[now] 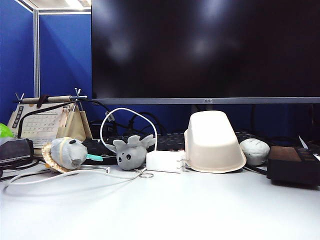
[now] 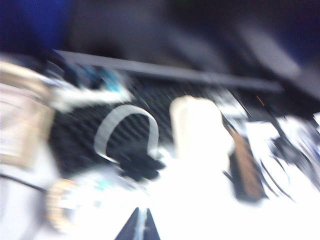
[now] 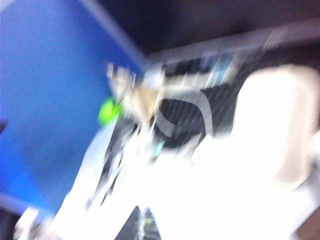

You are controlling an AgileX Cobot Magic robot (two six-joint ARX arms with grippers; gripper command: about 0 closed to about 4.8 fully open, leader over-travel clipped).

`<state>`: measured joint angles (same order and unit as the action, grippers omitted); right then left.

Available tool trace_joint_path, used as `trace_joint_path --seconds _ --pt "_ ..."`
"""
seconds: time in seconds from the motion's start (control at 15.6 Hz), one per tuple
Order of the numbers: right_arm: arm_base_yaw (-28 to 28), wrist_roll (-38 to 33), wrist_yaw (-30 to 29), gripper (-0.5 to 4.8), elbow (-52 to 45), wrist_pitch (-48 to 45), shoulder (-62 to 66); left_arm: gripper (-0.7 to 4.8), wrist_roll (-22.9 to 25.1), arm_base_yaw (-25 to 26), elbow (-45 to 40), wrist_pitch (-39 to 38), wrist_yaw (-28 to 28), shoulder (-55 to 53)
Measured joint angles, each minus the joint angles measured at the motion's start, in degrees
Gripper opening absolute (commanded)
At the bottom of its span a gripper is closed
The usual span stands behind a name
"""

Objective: Place the tilting octopus upright.

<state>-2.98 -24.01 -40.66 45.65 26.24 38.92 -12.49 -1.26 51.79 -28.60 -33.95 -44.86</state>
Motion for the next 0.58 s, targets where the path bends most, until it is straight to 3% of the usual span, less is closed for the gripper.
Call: trace_joint_path --seconds 0.26,0.38,0.58 --pt "-9.90 0.00 0.15 -0.06 -0.02 -0.26 11.15 -0.06 0.00 -11.65 -0.02 2.05 0.87 -6.75" --pt "-15.17 -0.02 1.99 -0.06 0.00 -2.64 17.40 -0.06 0.02 -17.92 0.00 4.13 9.53 -9.84" --pt "-18.49 -0.02 5.68 -0.06 0.00 -7.02 22.43 -0.05 2.08 -19.37 0.00 6.25 17.64 -13.99"
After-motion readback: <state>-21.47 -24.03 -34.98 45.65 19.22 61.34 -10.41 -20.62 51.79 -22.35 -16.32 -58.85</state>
